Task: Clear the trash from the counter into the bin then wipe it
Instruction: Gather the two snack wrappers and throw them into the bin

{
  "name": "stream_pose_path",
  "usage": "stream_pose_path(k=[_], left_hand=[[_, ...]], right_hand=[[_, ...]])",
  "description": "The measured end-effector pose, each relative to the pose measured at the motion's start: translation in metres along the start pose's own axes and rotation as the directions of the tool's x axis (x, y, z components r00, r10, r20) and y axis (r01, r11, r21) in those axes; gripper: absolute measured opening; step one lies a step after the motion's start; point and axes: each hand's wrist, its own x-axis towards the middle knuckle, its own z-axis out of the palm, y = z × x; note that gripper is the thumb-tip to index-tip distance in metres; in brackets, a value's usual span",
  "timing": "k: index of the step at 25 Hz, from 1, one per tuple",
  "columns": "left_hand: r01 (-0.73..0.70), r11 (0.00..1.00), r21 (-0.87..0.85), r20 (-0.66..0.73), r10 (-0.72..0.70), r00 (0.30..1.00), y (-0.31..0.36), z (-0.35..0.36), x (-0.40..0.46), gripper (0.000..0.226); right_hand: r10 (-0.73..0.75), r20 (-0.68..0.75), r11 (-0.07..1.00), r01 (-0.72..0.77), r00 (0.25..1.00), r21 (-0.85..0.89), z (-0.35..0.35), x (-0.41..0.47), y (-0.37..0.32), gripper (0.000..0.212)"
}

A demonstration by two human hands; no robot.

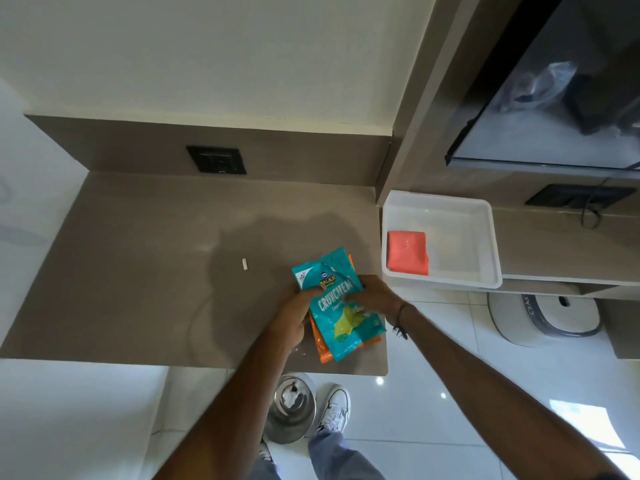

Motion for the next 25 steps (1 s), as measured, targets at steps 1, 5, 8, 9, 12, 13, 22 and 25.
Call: stream_pose_path(k=[1,5,8,9,12,13,22,25], left_hand=[[0.029,0.999,0.022,0.040,-0.030,0.999,0.004,-0.008,-0.003,0.023],[0.013,0.991,-0.134,0.170,0.010,0.985,0.023,-0.045,-0.026,0.031],[-0.041,0.928,-0.371,0.222,0.131,0.966,0.035,-0.083,-0.044,0.021],[-0.053,0.905,-0.422,0.228,0.162,0.960,0.035,-0.094,-0.050,0.021],[-0.067,0.882,-0.467,0.240,0.199,0.950,0.020,-0.119,-0.062,0.023],[-0.077,0.886,-0.457,0.222,0.197,0.955,0.015,-0.130,-0.062,0.023],[-0.287,0.245,0.926,-0.040,0.820,0.571,-0.006,-0.240,-0.009,0.043],[-0.094,0.131,0.987,-0.041,0.766,0.642,-0.012,-0.242,0.011,0.061]], right_hand=[[-0.013,0.072,0.997,0.008,0.997,0.077,-0.001,-0.007,-0.006,0.017],[-0.133,0.115,0.973,0.108,0.984,0.204,0.001,-0.035,-0.037,0.026],[-0.147,0.095,0.868,0.082,0.985,0.491,0.028,-0.058,-0.044,0.034],[-0.135,0.127,0.819,0.039,0.983,0.572,0.044,-0.066,-0.044,0.034],[-0.109,0.090,0.698,0.012,0.990,0.716,0.107,-0.082,-0.045,0.040],[-0.103,0.011,0.673,0.061,0.995,0.737,0.127,-0.085,-0.045,0.043],[0.037,-0.078,0.882,0.005,0.996,0.472,0.171,-0.153,0.028,0.027],[0.105,-0.097,0.921,-0.060,0.990,0.384,0.196,-0.147,0.075,0.033]])
